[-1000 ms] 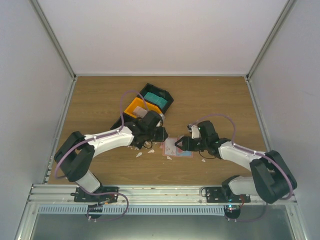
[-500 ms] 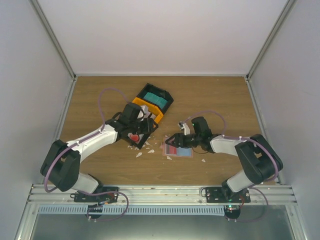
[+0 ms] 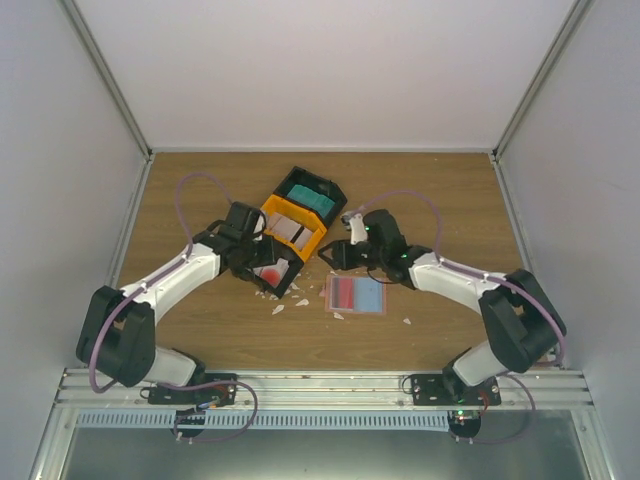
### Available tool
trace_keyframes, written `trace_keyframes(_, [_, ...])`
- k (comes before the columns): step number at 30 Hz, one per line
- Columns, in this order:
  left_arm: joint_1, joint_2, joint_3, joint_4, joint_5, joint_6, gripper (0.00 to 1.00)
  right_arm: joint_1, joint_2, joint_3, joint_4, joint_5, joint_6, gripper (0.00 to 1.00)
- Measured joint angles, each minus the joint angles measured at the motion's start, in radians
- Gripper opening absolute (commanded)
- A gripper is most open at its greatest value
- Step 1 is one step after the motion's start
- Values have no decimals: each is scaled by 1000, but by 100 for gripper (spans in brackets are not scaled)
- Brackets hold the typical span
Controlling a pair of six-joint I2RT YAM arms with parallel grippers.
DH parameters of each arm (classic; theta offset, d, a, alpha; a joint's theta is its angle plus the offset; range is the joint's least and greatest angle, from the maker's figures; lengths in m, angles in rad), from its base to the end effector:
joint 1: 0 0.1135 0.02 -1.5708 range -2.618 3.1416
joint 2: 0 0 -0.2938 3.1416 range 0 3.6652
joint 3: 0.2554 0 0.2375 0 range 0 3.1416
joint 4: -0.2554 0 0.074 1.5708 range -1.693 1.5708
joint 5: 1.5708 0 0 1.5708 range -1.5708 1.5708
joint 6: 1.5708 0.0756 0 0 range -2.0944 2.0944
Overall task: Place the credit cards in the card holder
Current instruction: Adjust the credit card in the storage box.
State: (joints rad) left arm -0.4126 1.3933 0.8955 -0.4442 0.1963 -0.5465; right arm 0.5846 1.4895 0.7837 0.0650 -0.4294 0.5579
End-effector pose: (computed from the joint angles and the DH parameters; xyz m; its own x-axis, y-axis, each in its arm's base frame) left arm 0.2559 -0.1281 0.2259 -0.8920 -0.1660 -0.4205 0.0408 0.8969 -0.4404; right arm 0.2531 0.2053 0.2176 -0.8359 0.0240 -0.5483 -0.3978 0.6617 0.6355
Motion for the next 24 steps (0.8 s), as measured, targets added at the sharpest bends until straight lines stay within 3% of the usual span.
trace_keyframes(9, [14,110,68,-132,-109,105,42,172,195,174,-45,214,-63,55])
trace_keyframes(18, [53,232,113,-135,-97,177,43,203,299,247,-93,319,-124,57])
trace_keyframes(20, [55,241,116,-131,-91,181,40,210,322,262,-103,332,-138,57])
trace_keyframes(24, [58,277,122,-120,-63,196,28,230,352,275,-114,351,-166,45])
